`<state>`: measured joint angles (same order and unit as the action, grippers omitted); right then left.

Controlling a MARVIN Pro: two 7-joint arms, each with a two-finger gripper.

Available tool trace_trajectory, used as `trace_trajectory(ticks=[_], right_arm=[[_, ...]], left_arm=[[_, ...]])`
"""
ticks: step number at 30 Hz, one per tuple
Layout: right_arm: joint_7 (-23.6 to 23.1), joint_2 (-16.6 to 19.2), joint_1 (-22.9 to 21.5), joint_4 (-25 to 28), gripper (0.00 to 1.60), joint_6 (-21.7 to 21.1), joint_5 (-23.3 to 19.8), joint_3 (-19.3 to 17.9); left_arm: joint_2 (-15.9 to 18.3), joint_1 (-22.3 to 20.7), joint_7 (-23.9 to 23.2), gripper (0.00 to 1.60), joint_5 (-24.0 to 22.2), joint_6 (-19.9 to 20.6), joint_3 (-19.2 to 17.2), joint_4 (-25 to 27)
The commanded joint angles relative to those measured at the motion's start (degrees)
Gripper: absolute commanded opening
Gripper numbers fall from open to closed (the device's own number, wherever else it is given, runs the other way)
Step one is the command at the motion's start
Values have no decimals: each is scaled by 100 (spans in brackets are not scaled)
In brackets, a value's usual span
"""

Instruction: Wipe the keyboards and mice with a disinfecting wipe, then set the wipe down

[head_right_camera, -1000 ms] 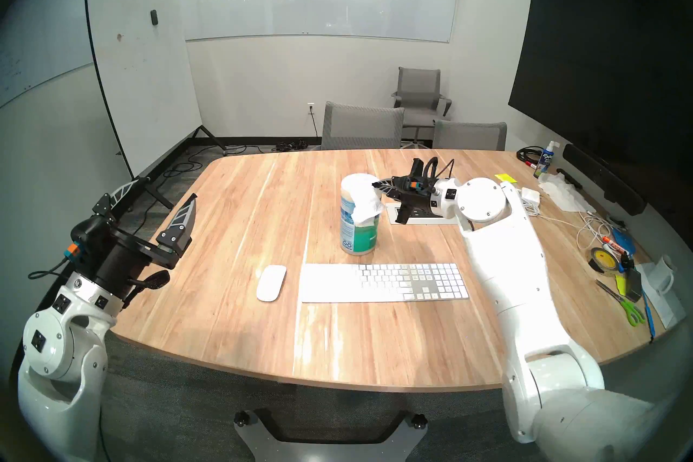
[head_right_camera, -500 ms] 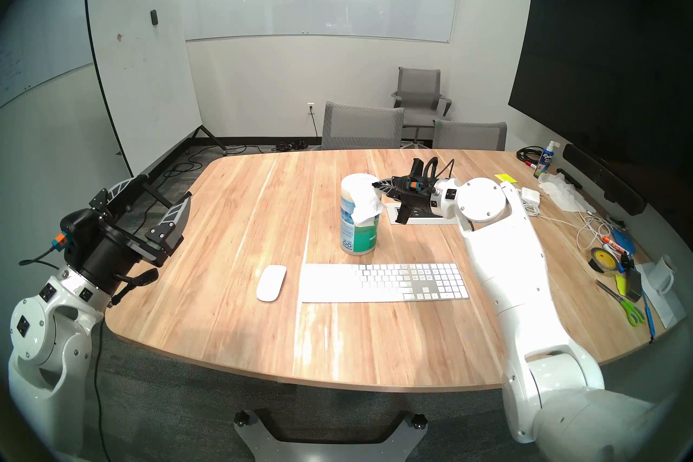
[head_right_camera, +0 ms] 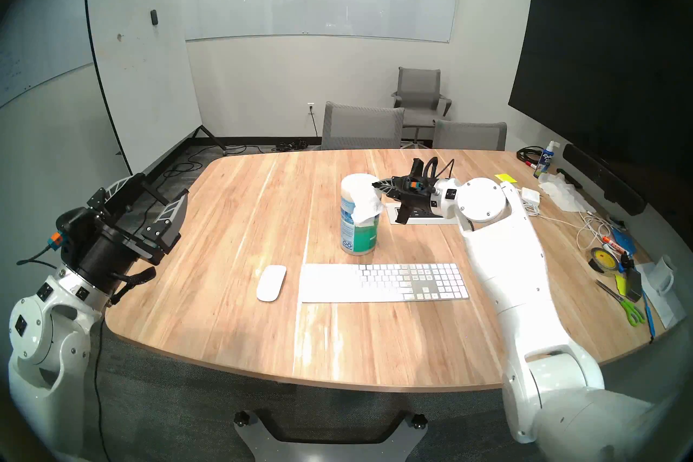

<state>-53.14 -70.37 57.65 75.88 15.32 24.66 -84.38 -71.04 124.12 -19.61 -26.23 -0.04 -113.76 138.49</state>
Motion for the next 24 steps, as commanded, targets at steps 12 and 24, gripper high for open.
trace_trajectory(ticks=[12,24], right_arm=[[8,-14,-19,53,0,-21,-11,-11],[8,-14,-19,54,0,-23,-11,-11]], left_arm=[[-113,316,202,160,978,-26,1182,151],[106,-175,168,160,1684,-15,1965,-561]])
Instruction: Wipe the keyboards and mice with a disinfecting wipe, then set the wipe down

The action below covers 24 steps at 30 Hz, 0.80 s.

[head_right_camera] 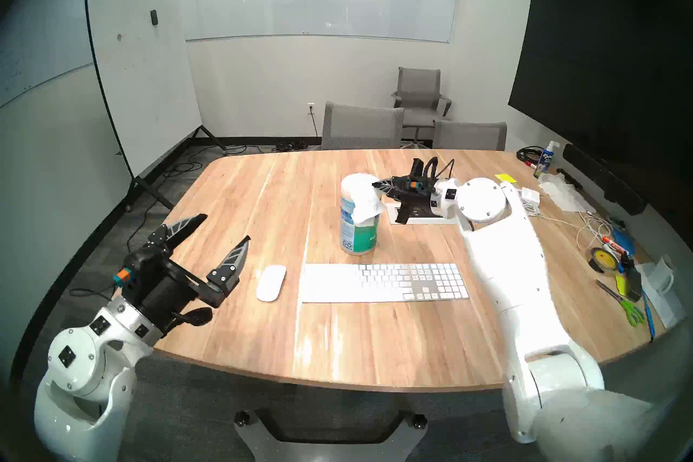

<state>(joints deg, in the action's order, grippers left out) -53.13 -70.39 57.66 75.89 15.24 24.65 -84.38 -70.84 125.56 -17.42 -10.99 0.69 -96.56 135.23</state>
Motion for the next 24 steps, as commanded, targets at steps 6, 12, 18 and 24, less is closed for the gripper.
trace_trajectory(ticks=[6,12,18,24], right_arm=[[7,-12,-19,54,0,-16,-11,-11],[7,-12,-20,52,0,-14,-11,-10],[7,-12,-20,53,0,-15,-11,-10],[7,-12,-20,54,0,-15,-11,-10]], left_arm=[[74,-520,-65,160,199,-160,356,-502],[28,-821,-62,160,417,-120,724,-686],[-41,-1109,-49,160,525,-124,970,-1000],[-100,-1231,-20,160,555,-160,1097,-1140]])
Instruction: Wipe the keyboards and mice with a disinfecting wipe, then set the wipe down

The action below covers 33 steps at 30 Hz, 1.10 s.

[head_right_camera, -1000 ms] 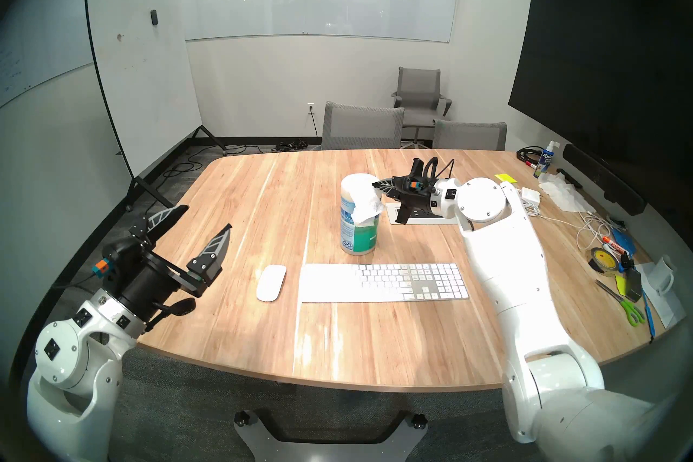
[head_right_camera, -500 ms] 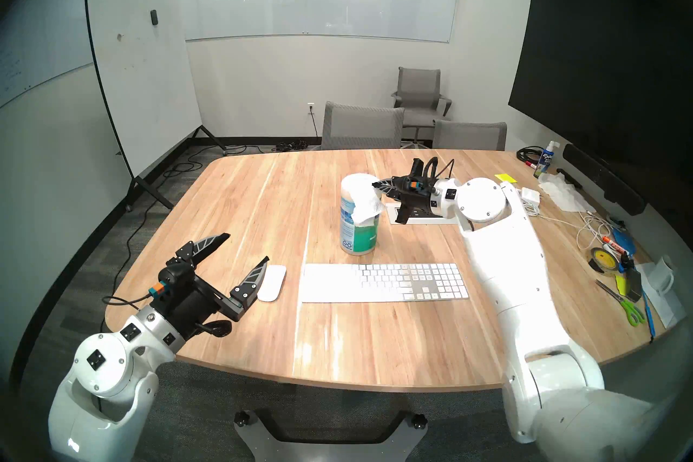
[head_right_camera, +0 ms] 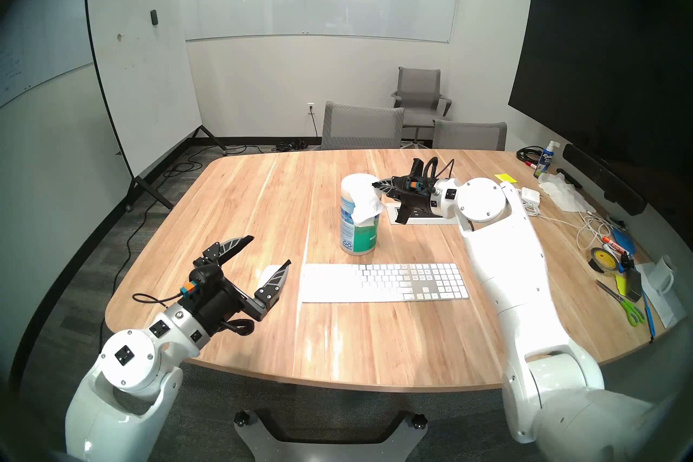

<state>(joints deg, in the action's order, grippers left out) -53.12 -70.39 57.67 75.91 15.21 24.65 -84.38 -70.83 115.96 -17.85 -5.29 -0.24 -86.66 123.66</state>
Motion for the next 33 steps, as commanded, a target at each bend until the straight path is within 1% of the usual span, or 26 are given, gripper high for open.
trace_trajectory(ticks=[1,6,12,17,24,28,33], right_arm=[[7,-12,-20,52,0,-13,-11,-10],[7,-12,-20,53,0,-13,-11,-10],[7,-12,-21,51,0,-11,-11,-10],[7,-12,-22,50,0,-10,-11,-9],[7,-12,-22,48,0,-9,-11,-9],[7,-11,-23,47,0,-8,-11,-9],[7,-11,-22,49,0,-9,-11,-9]], left_arm=[[-116,-285,28,160,-4,-81,141,-22],[-177,-399,65,160,61,-108,300,-161],[-320,-737,103,160,165,-87,634,-453],[-454,-1081,120,160,219,-100,867,-825],[-589,-1491,122,160,192,-171,992,-1255],[-639,-1676,122,160,192,-144,1054,-1349],[-651,-1768,122,160,194,-116,1118,-1365]])
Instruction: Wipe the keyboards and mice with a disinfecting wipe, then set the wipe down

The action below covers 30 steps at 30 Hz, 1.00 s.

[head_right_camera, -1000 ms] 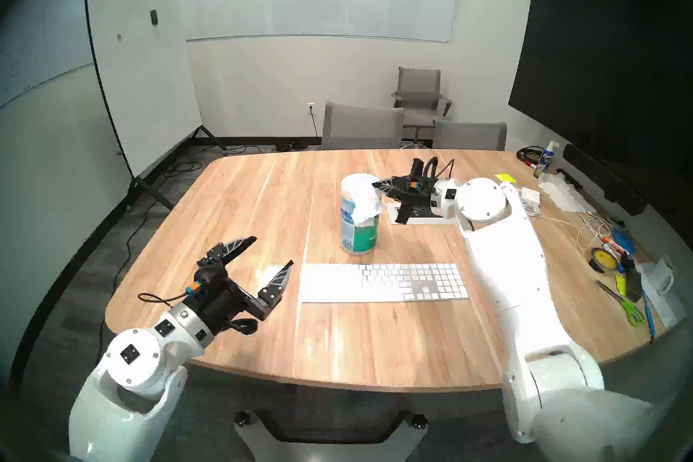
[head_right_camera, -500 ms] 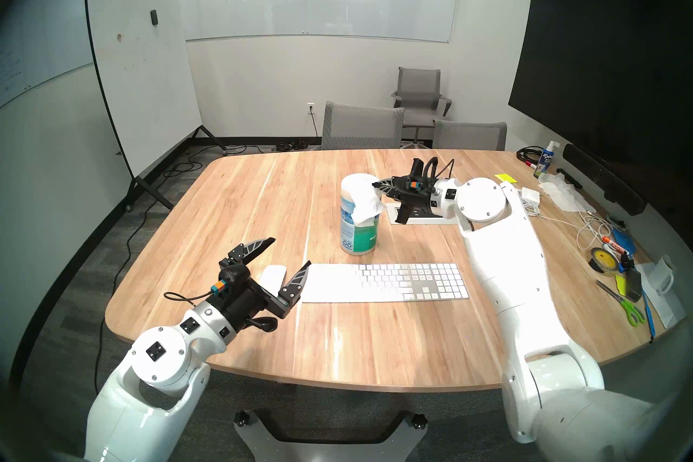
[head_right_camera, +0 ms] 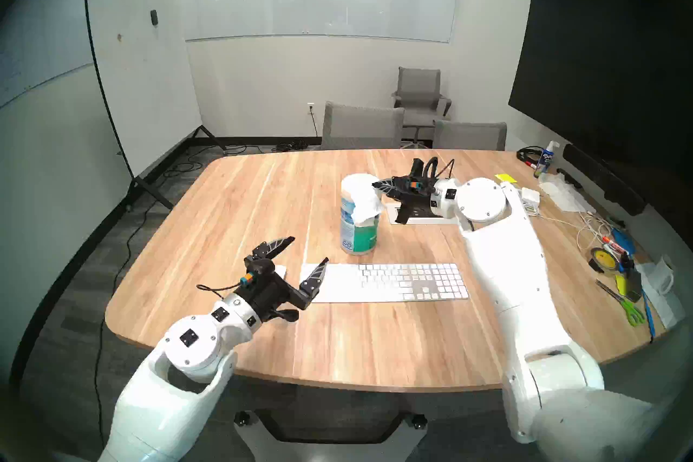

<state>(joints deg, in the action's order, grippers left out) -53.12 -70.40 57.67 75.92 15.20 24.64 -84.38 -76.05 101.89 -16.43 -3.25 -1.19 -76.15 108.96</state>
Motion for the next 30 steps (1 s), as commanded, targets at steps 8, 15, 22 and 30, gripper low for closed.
trace_trajectory(ticks=[8,15,22,30], right_arm=[[7,-11,-20,53,0,-13,-10,-10],[7,-11,-20,54,0,-14,-10,-10],[7,-11,-20,53,0,-13,-10,-10],[7,-11,-22,49,0,-10,-11,-9]], left_arm=[[-202,-471,37,160,75,44,275,-31],[-246,-572,70,160,217,-42,478,-356],[-270,-741,90,160,247,-127,498,-668],[-291,-1068,-9,160,178,-121,448,-931]])
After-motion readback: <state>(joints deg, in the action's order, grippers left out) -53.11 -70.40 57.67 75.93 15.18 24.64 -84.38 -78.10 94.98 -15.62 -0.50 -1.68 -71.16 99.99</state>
